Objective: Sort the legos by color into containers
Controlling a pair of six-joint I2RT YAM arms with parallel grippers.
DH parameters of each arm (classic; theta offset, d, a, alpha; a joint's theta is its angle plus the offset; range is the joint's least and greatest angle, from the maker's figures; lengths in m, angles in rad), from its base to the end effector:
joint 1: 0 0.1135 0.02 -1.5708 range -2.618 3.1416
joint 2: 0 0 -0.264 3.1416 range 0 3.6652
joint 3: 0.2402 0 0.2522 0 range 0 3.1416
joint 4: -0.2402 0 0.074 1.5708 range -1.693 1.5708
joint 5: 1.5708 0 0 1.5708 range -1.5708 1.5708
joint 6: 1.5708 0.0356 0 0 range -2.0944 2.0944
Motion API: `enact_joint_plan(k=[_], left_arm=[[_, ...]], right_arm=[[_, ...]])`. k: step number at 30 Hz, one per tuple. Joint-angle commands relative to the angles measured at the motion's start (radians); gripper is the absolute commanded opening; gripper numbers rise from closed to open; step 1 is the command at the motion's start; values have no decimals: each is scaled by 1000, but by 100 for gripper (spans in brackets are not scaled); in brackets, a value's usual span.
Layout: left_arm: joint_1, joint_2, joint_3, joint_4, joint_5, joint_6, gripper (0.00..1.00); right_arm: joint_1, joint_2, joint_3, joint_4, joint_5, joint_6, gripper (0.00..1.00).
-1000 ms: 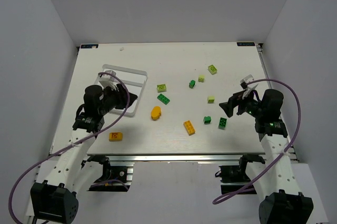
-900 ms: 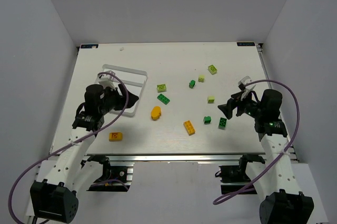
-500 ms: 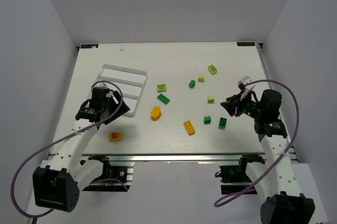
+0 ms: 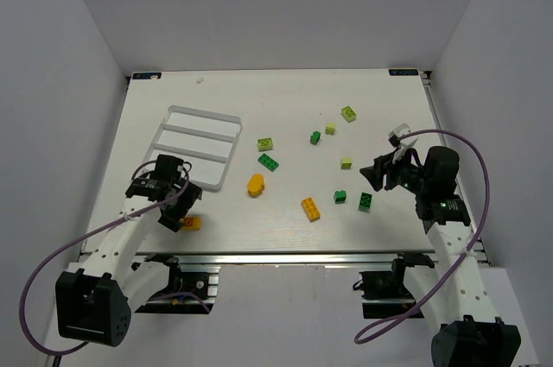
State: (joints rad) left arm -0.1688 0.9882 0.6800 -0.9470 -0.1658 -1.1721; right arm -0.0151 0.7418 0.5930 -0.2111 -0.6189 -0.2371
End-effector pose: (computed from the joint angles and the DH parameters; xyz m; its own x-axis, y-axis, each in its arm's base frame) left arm 0.1589 -0.0211 0.2131 -0.4700 -0.8419 -0.2651 -0.8189 0.5280 -0.2251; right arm 0.1732 0.0180 0.2786 -0.2177 -0.1880 -0.9577 -0.5985 0.8009 -0.0212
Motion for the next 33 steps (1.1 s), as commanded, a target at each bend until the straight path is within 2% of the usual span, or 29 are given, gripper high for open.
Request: enact_joint_plan(k=[1, 11, 17, 19, 21, 22, 25, 26, 28, 29, 31, 33], left_arm=[[6, 1, -34, -30, -9, -141, 90], [5, 7, -98, -36, -58, -175, 89], [5, 115, -146, 59, -69, -176, 85], [5, 158, -145, 89, -72, -178, 81], [5, 174, -131, 106, -72, -178, 75], [5, 187, -125, 108, -69, -179, 68], [5, 185, -105, 94, -69, -176, 54], [5, 170, -103, 88, -72, -175, 44], [5, 146, -93, 67, -69, -167, 32], [5, 112, -83, 56, -69, -144, 22], [-6, 49, -28, 11, -80, -103, 10], [-6, 1, 21, -45, -77, -80, 5]], right_arm=[[12, -16, 41, 18, 38, 9, 60], [56, -32, 42, 29, 81, 9, 61], [67, -39, 39, 32, 94, 9, 61], [73, -42, 39, 35, 99, 9, 61], [72, -41, 39, 35, 100, 9, 61], [70, -41, 37, 35, 100, 9, 61], [72, -42, 37, 36, 102, 9, 61], [75, -42, 37, 35, 104, 9, 61], [72, -42, 37, 35, 105, 9, 61], [72, -42, 37, 36, 105, 7, 61], [75, -42, 36, 36, 105, 7, 61], [73, -39, 36, 35, 104, 7, 60]])
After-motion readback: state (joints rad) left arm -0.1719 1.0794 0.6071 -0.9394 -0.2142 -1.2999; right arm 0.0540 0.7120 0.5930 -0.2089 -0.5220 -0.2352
